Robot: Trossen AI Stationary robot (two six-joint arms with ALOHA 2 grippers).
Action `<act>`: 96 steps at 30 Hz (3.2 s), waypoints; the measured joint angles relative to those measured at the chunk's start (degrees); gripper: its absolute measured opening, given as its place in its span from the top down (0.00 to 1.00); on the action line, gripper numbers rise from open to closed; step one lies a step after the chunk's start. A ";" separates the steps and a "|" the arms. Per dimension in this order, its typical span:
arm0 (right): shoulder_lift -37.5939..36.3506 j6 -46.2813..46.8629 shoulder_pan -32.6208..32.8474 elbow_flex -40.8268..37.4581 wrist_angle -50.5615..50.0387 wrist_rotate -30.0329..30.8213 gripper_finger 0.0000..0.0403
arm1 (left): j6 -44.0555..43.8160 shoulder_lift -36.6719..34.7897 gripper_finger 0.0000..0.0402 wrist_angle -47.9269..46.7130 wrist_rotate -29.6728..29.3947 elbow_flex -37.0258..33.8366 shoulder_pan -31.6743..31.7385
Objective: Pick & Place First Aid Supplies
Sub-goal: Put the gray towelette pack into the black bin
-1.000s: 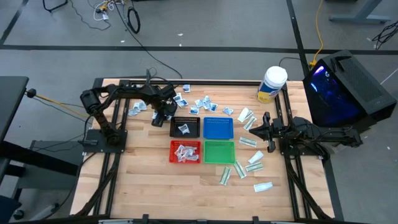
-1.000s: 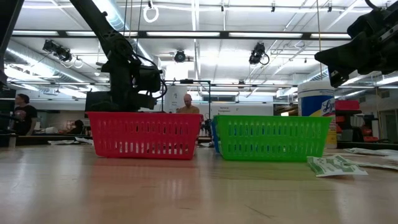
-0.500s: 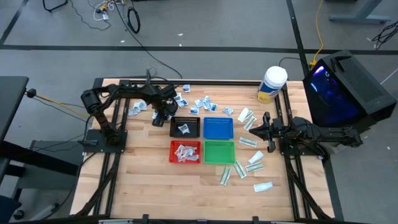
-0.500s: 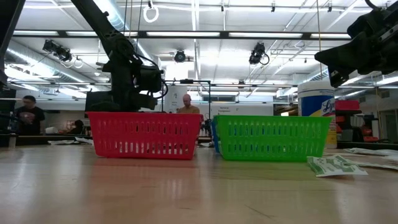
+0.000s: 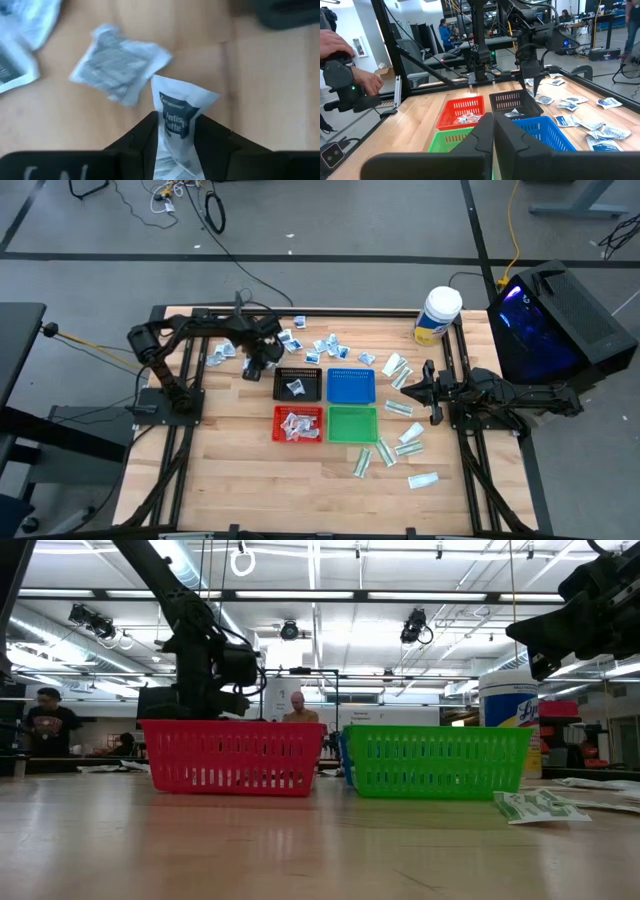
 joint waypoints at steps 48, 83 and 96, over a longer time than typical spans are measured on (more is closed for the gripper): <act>0.00 0.01 0.01 0.02 0.00 0.01 0.96 | 4.53 -5.59 0.36 0.26 2.79 -0.46 1.08; 0.00 -0.01 -0.01 0.01 0.00 0.01 0.96 | 4.48 1.49 0.74 1.27 1.88 -0.37 1.37; 0.00 0.00 0.01 0.01 0.00 0.01 0.96 | 2.95 -2.48 0.75 0.14 -2.35 -0.48 1.40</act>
